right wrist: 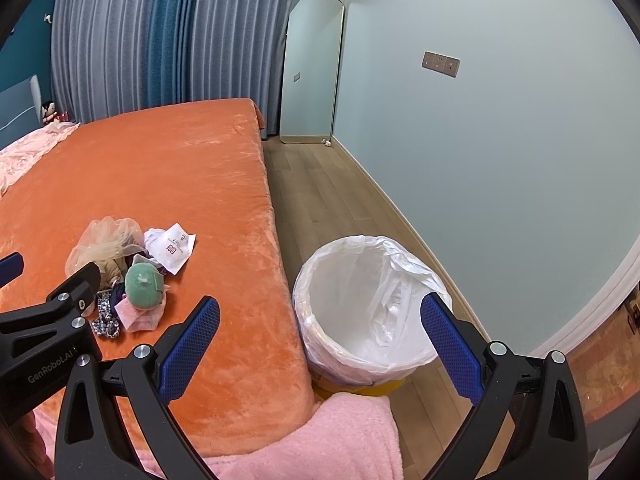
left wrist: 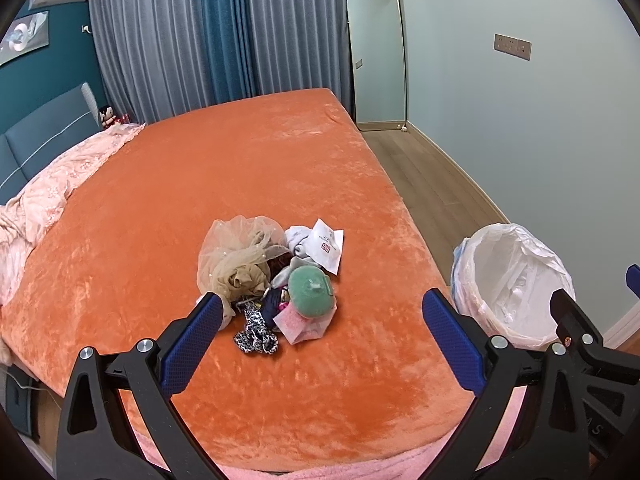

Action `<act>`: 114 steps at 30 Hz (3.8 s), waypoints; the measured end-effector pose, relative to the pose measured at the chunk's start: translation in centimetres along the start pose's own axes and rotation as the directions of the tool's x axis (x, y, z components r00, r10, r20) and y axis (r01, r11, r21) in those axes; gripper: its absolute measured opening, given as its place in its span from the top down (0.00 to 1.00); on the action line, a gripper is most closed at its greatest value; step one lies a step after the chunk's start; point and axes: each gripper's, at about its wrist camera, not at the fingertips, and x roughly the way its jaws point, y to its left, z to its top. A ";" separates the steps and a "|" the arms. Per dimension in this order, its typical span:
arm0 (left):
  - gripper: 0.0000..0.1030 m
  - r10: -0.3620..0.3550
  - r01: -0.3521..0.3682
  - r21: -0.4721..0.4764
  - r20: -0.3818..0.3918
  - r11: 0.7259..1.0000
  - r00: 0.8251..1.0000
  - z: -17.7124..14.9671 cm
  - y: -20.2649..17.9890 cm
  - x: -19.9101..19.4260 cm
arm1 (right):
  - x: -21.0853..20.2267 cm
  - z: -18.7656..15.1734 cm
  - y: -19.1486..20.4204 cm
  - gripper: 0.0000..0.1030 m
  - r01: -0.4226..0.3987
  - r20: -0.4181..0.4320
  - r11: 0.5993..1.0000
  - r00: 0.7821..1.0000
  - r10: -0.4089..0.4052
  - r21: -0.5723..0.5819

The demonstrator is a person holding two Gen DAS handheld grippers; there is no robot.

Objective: Collect trash
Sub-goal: 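Grasp the beige mesh bag with left tool while right tool grasps green ball, then carry mesh bag and green ball to the bin and open both tools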

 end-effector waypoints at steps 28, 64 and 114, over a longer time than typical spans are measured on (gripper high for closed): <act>0.09 0.030 -0.072 -0.227 -0.183 0.971 0.983 -3.7 17.2 14.9 | 11.6 -0.7 16.9 0.07 -0.371 -0.173 0.928 0.916 0.361 -0.031; 0.97 -0.190 0.194 -0.194 0.037 0.962 0.981 7.7 13.8 9.9 | 11.8 3.8 14.5 0.55 -0.470 -0.125 0.880 0.871 0.476 0.072; 0.38 -0.506 0.507 0.098 -0.039 0.856 0.862 10.3 -15.1 7.1 | 11.9 0.2 -11.2 0.36 -0.088 -0.043 0.922 0.993 0.113 0.377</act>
